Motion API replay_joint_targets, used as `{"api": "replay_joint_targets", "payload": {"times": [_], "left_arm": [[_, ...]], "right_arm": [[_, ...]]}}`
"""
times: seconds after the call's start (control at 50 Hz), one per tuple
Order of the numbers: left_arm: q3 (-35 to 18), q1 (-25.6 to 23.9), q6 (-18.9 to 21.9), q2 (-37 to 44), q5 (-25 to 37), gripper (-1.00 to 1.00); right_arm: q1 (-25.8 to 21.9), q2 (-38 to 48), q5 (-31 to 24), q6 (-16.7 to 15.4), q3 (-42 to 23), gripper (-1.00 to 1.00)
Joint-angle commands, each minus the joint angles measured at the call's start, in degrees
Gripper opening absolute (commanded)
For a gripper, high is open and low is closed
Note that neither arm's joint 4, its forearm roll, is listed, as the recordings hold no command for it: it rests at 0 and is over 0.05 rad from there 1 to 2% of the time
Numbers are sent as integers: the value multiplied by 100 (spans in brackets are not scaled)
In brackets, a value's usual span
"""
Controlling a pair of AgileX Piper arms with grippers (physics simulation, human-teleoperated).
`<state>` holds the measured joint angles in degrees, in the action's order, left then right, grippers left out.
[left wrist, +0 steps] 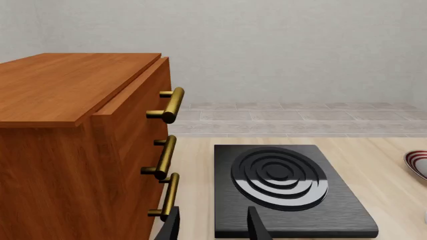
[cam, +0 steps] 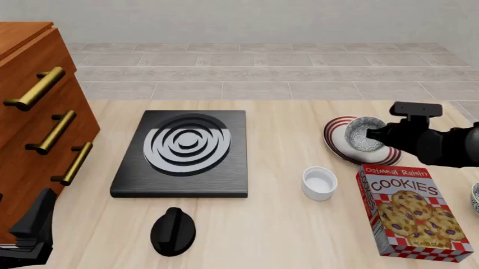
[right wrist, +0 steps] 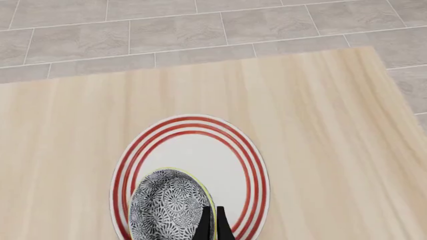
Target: Pick the akita bowl next to the ramekin and place it on the plate.
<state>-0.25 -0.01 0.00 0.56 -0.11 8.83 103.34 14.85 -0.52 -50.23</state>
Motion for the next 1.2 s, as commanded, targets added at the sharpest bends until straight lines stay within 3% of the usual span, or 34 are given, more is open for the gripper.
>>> {"api": "replay_joint_targets", "payload": {"times": [0.02, 1.0, 1.02, 1.2], "left_arm": [[0, 0, 0, 0, 0, 100], [0, 0, 0, 0, 0, 100], [0, 0, 0, 0, 0, 100], [0, 0, 0, 0, 0, 100]], "right_arm": [[-2, 136, 56, 2, -92, -100], [-26, 479, 235, -59, -181, -100], [-37, 476, 243, -60, -170, 100], [-42, 439, 204, -85, -174, 100]]}}
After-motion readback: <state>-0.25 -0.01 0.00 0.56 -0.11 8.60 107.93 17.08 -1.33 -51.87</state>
